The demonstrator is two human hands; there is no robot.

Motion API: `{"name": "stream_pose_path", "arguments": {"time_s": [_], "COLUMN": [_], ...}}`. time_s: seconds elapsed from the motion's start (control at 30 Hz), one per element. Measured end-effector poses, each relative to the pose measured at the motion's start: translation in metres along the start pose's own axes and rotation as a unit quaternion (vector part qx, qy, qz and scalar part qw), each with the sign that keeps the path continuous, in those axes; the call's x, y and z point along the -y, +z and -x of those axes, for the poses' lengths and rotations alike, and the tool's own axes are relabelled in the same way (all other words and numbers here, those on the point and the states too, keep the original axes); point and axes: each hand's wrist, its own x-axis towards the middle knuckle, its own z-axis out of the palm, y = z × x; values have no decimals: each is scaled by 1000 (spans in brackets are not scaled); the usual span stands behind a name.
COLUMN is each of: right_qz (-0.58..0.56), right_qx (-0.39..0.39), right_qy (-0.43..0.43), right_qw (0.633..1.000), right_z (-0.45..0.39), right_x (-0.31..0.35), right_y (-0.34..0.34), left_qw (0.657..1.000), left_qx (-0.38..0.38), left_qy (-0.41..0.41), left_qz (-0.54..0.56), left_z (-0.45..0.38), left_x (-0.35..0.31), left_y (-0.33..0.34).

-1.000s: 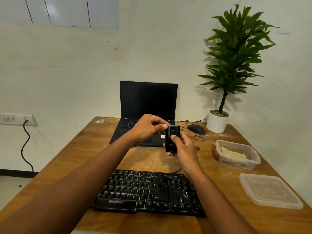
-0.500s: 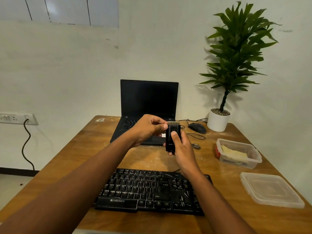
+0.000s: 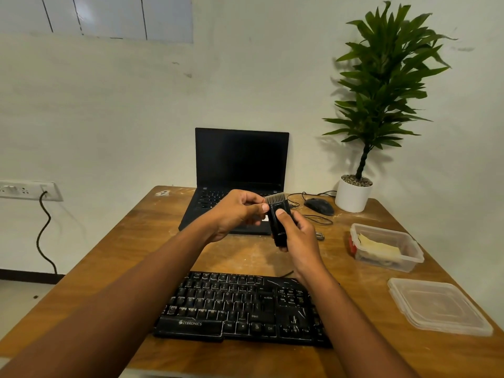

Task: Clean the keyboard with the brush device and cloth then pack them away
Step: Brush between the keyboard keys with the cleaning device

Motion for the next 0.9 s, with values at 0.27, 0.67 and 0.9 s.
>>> {"name": "stream_pose_path", "arguments": {"time_s": [0.27, 0.67, 0.9], "right_qz": [-71, -161, -192], "right_qx": [-34, -76, -108], "right_qy": [43, 125, 124], "right_qw": [996, 976, 967], "right_z": [-4, -14, -17], "right_x": [6, -1, -3], "right_y": [1, 12, 17], "left_qw": [997, 988, 986], "left_qx": [-2, -36, -46], "left_qy": [-9, -19, -32], "left_qz": [73, 146, 159], "left_z": [6, 17, 22], "left_x": [14, 37, 43], "left_y": [3, 4, 8]}}
